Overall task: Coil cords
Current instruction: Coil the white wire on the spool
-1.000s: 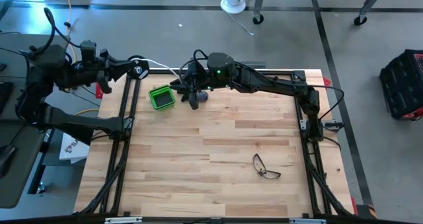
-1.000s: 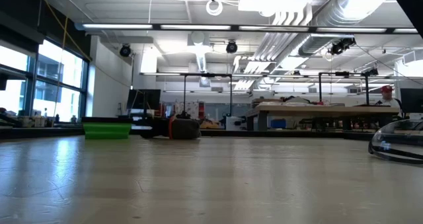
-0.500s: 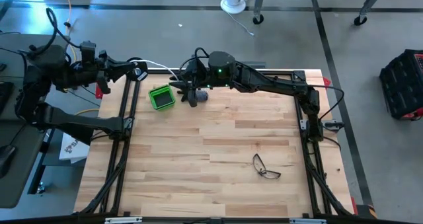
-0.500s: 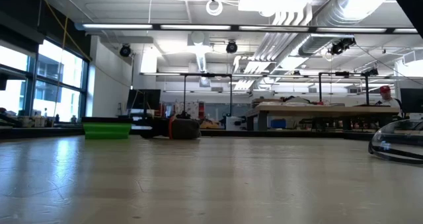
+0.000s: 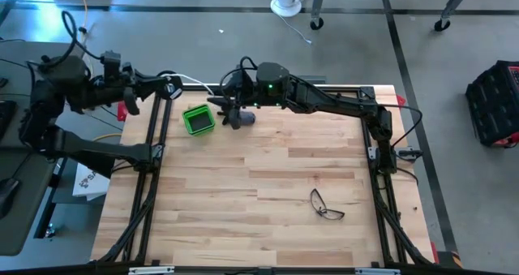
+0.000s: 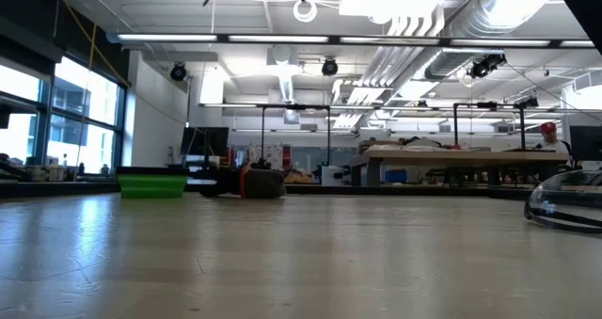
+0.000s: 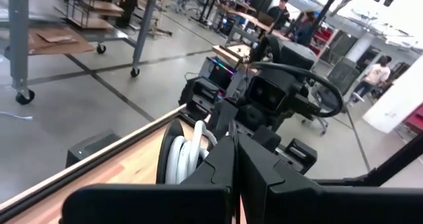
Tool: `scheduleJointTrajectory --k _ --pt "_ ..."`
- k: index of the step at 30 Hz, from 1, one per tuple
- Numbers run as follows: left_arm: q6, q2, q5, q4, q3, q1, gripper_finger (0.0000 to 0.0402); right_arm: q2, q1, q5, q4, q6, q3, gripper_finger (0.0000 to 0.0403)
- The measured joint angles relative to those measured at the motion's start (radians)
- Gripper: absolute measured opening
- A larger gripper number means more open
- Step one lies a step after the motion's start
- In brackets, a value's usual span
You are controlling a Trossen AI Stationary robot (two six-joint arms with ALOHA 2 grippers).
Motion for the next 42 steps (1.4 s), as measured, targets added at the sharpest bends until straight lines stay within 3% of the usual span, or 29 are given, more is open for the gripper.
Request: scheduleJointTrajectory --k 4,37,42 --pt "-0.012 -0.012 -0.007 -0.002 0.000 0.000 0.0000 0.000 0.000 0.050 0.004 -0.018 0.000 0.0092" --pt "-0.037 0.016 0.075 0.089 0.000 0.000 0.0000 0.000 0.000 0.092 0.008 -0.018 0.000 0.0091" --pt "-0.036 0.006 0.036 0.081 0.000 0.000 0.0000 -0.007 0.002 0.016 0.063 -0.017 0.003 0.0091"
